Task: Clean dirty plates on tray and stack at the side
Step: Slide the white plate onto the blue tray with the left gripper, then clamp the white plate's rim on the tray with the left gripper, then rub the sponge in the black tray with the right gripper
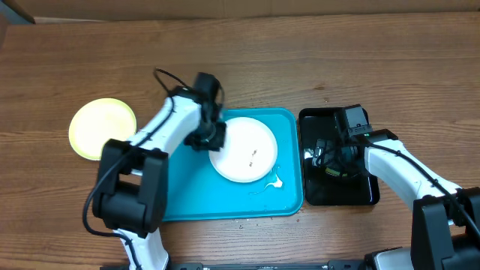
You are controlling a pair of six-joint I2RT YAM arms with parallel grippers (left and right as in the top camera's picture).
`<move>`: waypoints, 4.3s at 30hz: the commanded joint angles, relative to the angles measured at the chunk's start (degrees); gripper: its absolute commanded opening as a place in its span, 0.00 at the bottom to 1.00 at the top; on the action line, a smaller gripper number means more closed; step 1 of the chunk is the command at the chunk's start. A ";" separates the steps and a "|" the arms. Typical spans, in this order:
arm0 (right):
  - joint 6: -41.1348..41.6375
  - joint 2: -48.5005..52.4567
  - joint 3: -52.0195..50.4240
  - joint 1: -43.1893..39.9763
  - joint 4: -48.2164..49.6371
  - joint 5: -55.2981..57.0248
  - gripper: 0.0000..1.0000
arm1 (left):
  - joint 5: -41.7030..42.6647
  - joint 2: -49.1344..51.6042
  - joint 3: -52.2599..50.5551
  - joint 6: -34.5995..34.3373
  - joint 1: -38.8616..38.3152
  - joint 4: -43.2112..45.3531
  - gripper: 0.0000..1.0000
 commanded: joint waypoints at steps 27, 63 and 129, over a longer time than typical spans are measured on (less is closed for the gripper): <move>0.00 -1.62 -0.09 -0.07 0.37 -0.35 1.00 | -2.29 0.68 -2.51 -2.32 -3.37 8.37 0.30; 0.00 -1.62 -0.09 -0.07 0.37 -0.35 1.00 | -6.64 0.68 -3.63 -19.52 -3.23 5.62 0.14; -1.70 -2.97 -7.76 -0.07 4.46 2.05 0.04 | -5.03 0.68 -13.62 -27.19 -8.09 8.37 0.04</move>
